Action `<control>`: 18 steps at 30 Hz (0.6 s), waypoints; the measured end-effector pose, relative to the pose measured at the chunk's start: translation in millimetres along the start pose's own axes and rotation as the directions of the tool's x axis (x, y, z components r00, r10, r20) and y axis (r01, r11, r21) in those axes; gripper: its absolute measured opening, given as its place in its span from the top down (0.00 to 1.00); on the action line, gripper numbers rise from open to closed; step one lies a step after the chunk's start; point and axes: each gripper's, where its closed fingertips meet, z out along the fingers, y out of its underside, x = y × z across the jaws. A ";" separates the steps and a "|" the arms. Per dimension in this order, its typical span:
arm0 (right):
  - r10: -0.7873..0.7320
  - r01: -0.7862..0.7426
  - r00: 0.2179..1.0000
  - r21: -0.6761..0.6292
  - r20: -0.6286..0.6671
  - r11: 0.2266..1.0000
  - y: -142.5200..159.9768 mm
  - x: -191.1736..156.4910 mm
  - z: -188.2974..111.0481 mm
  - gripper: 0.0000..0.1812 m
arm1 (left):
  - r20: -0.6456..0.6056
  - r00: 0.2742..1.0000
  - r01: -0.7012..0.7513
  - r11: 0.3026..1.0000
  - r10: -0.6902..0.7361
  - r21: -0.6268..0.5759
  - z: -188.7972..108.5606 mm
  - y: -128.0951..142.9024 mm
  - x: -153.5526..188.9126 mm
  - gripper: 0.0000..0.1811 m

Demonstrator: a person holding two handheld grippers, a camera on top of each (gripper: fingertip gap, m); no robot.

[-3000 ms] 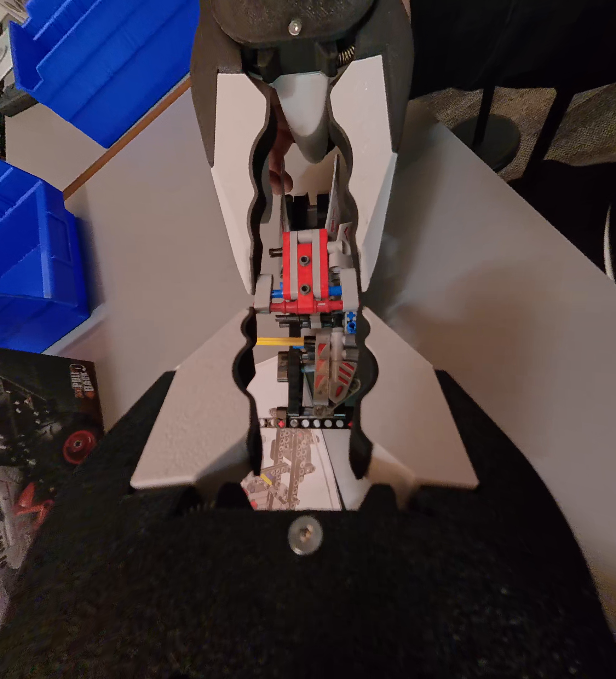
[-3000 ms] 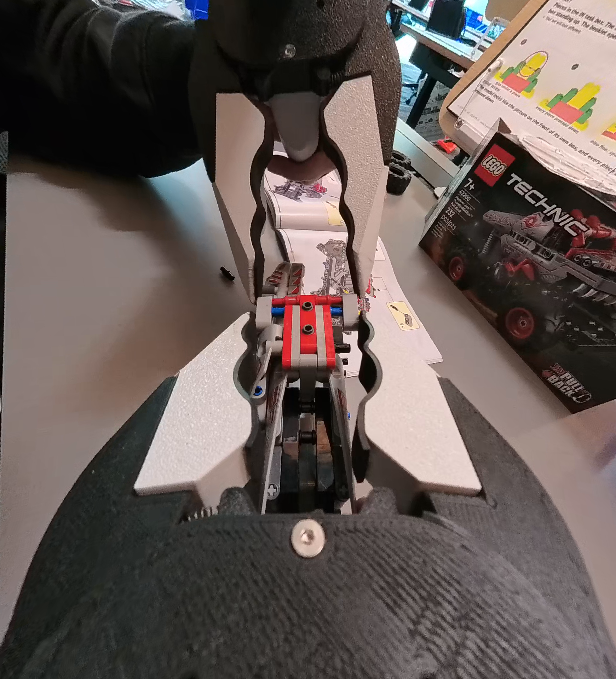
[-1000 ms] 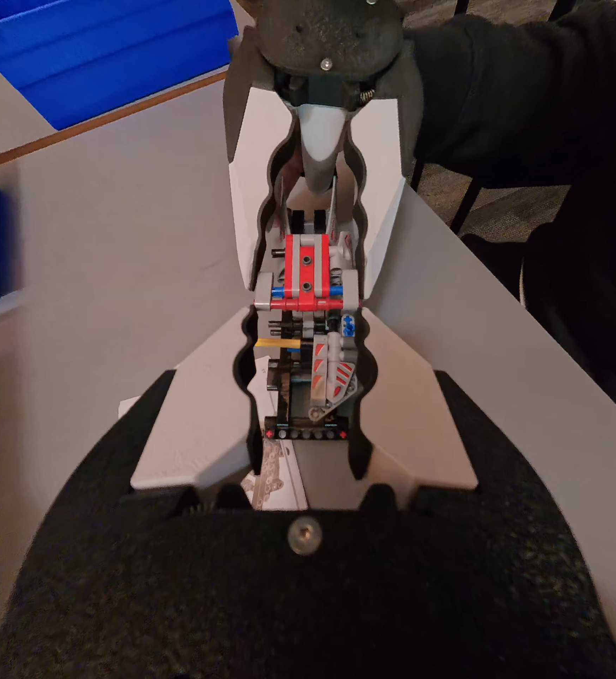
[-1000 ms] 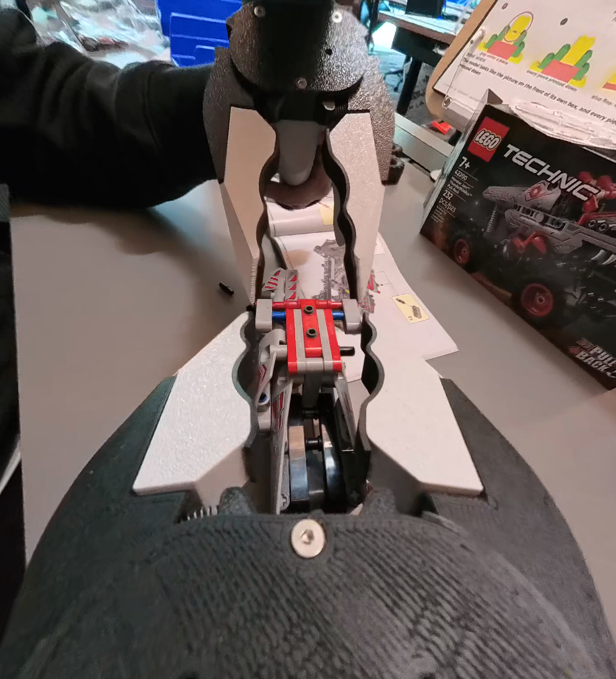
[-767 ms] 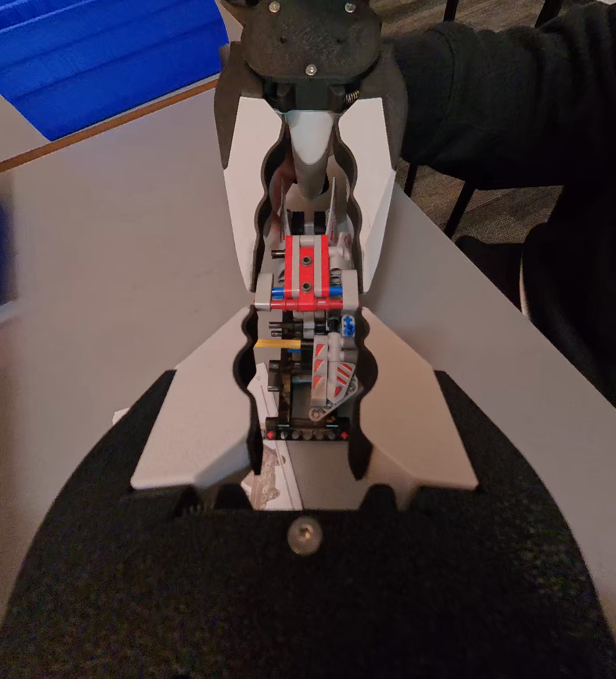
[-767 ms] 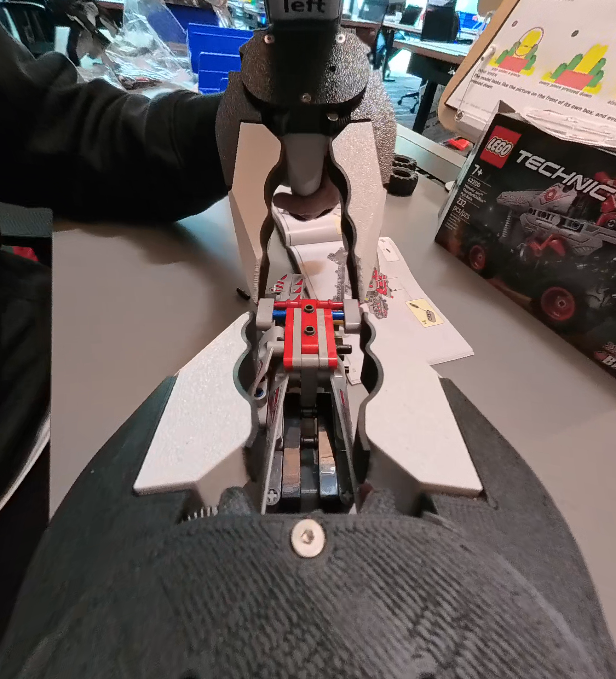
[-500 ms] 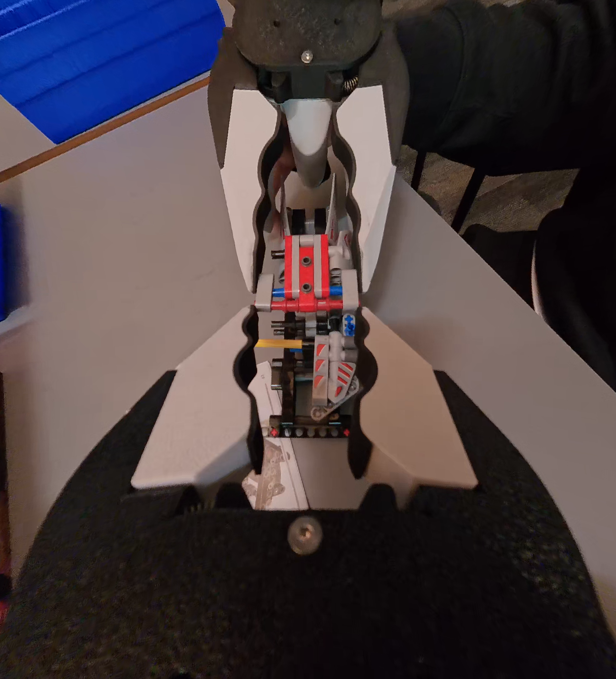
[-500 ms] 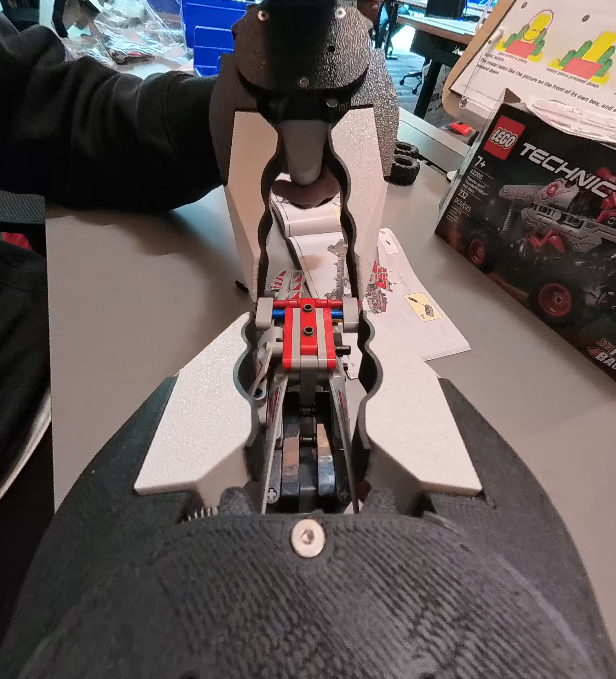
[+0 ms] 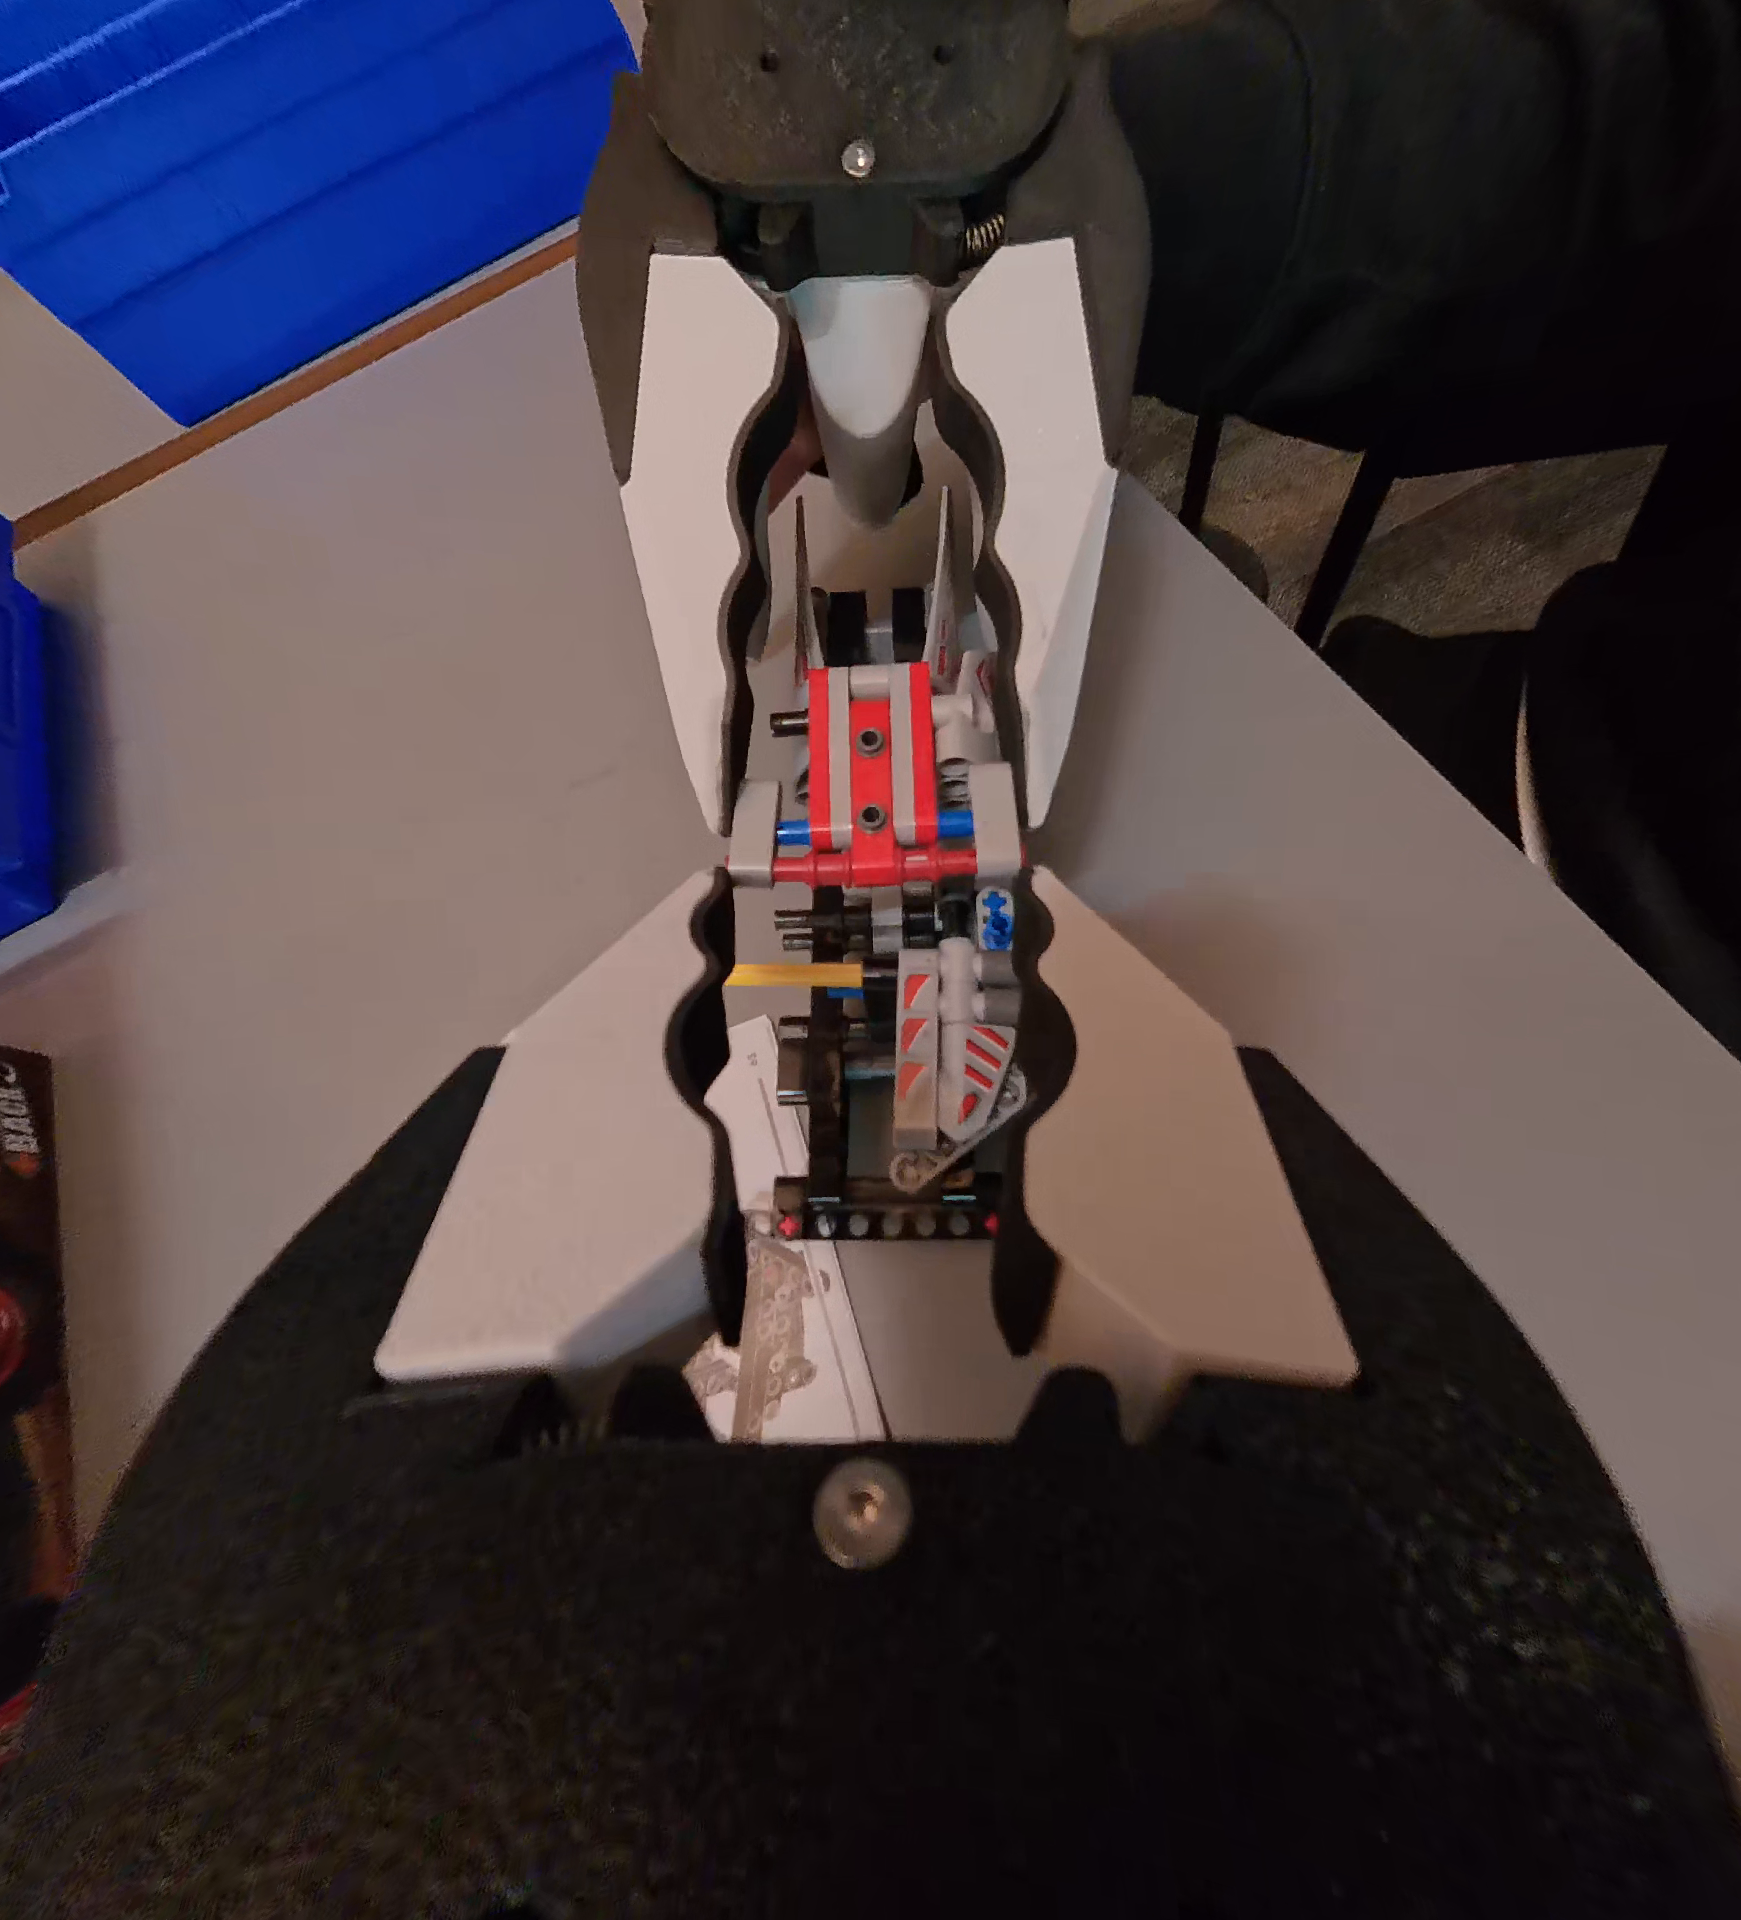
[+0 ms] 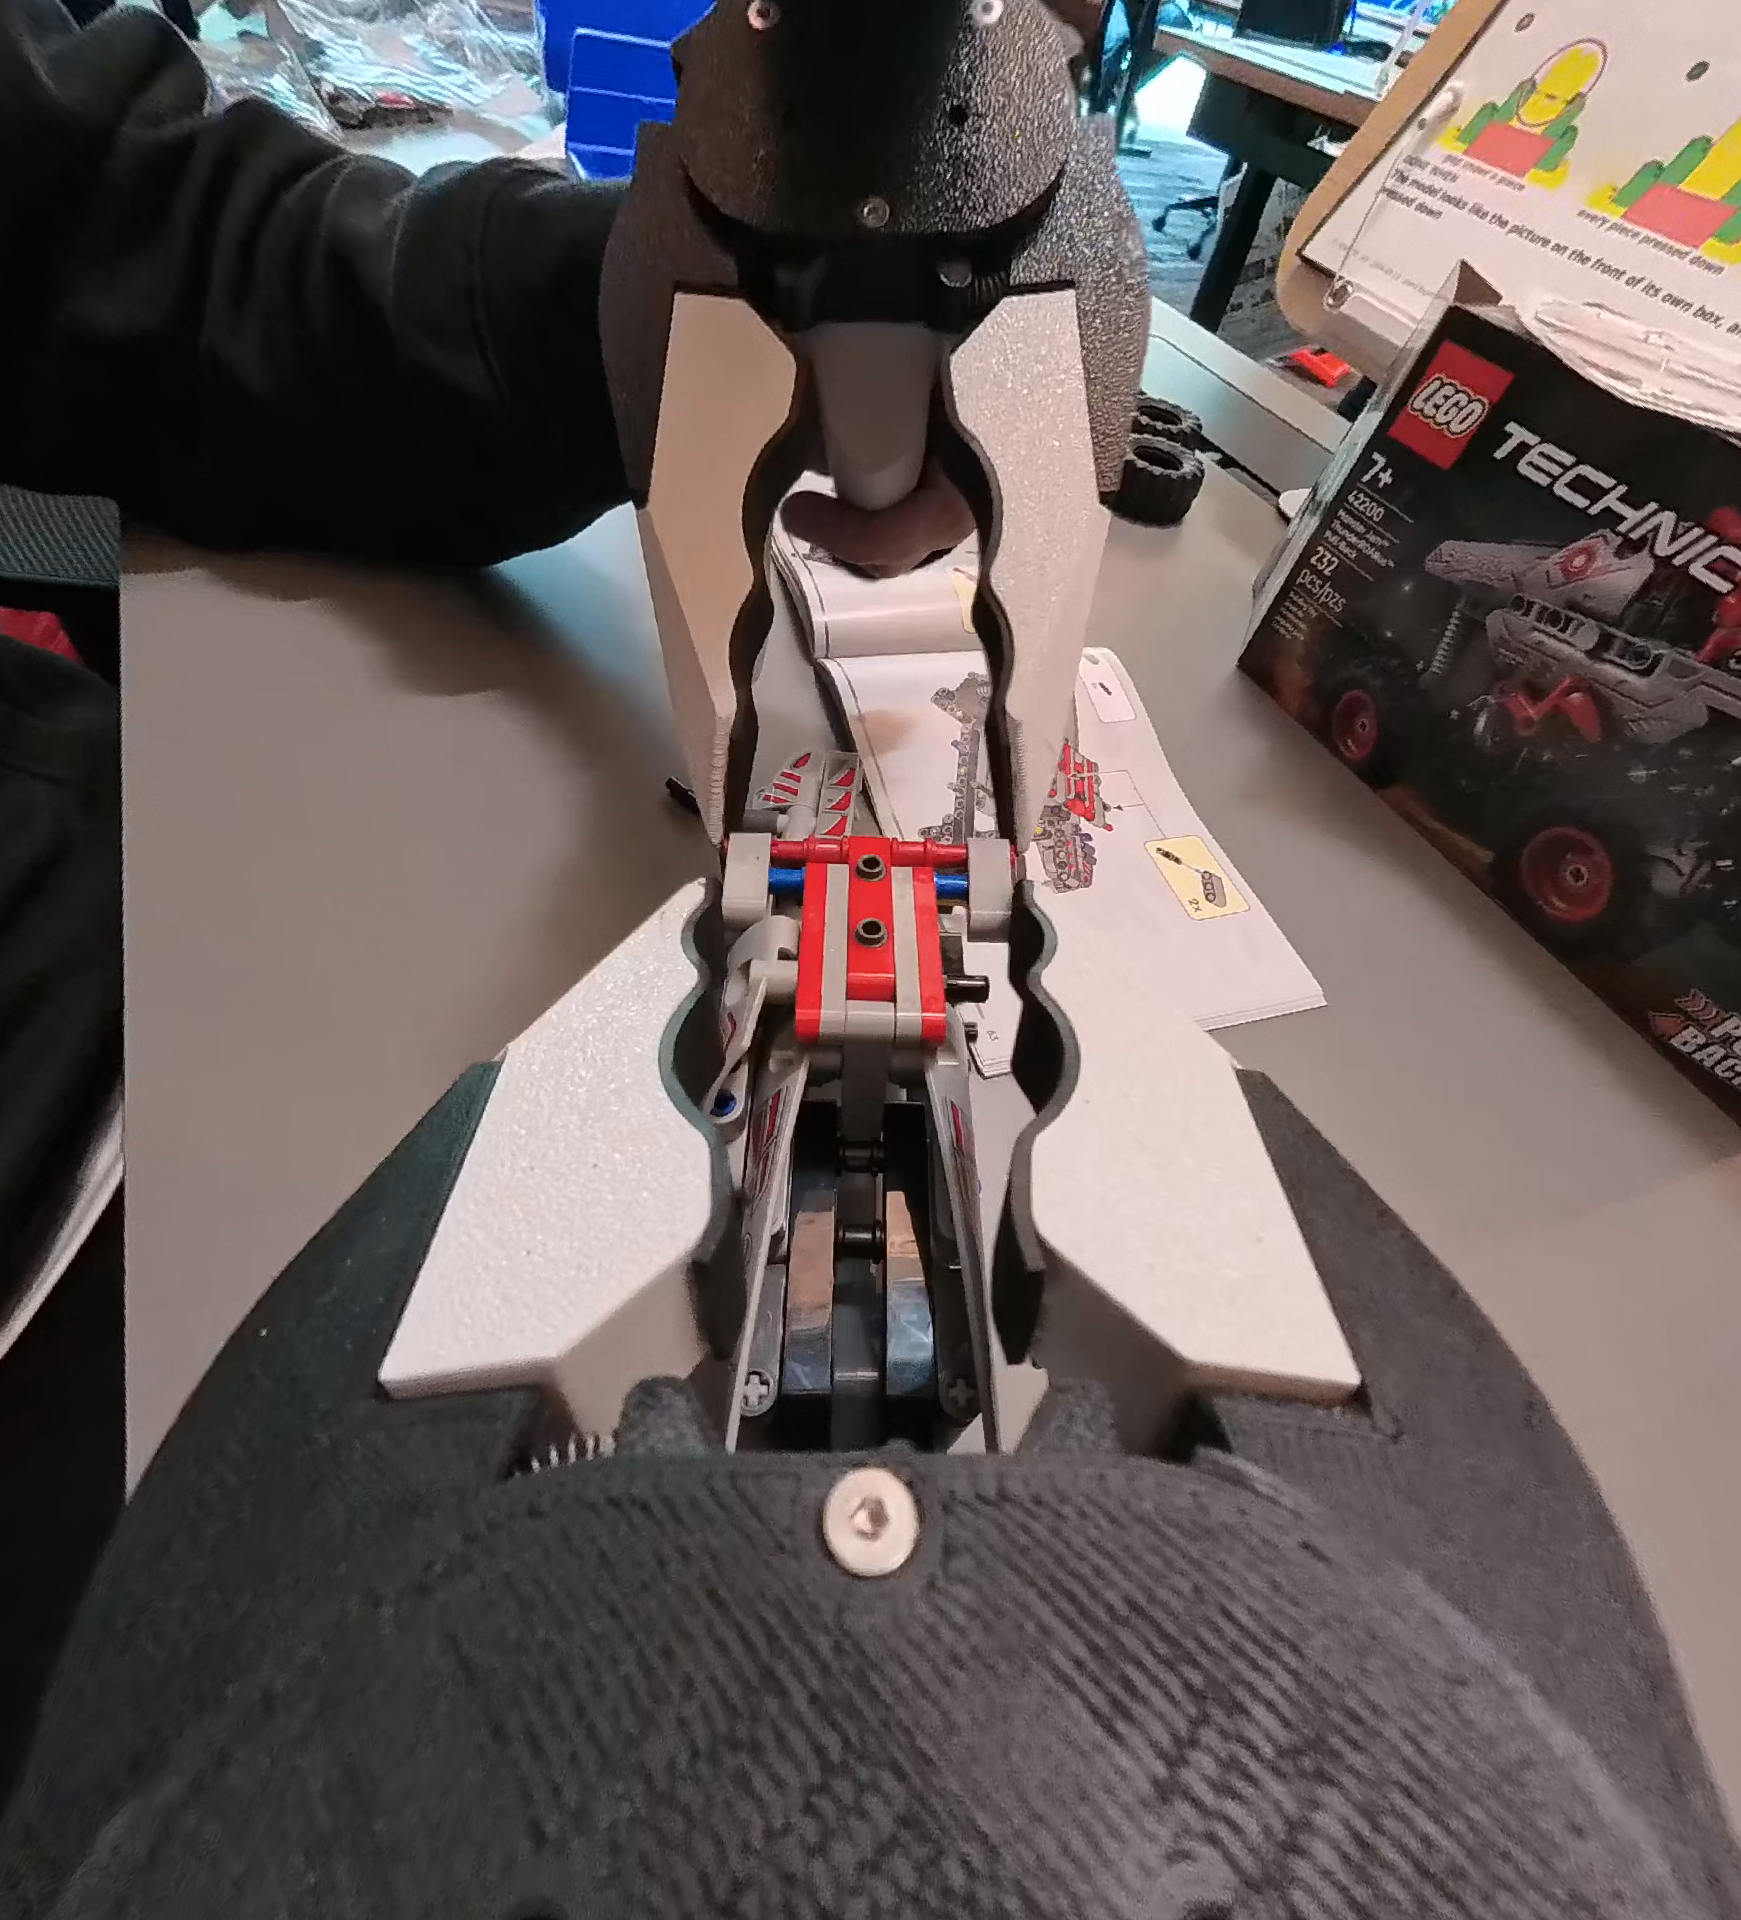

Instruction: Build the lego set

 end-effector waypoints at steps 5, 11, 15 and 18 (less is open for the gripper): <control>-0.007 0.007 1.000 -0.012 -0.006 1.000 -0.3 -0.4 0.6 0.70 | 0.017 0.999 -0.029 0.999 0.030 -0.037 0.2 1.0 0.6 0.72; 0.017 -0.017 1.000 0.003 -0.008 1.000 0.1 1.0 1.2 0.70 | 0.005 1.000 -0.012 1.000 0.013 -0.022 0.9 1.6 0.0 0.73; 0.015 -0.015 1.000 0.009 -0.006 1.000 0.0 0.3 1.2 0.70 | -0.005 1.000 -0.009 1.000 0.009 -0.013 1.1 1.2 0.1 0.73; 0.009 -0.009 1.000 0.002 -0.006 1.000 0.1 -0.5 1.2 0.70 | -0.016 1.000 -0.006 1.000 0.006 -0.014 0.6 1.2 0.7 0.73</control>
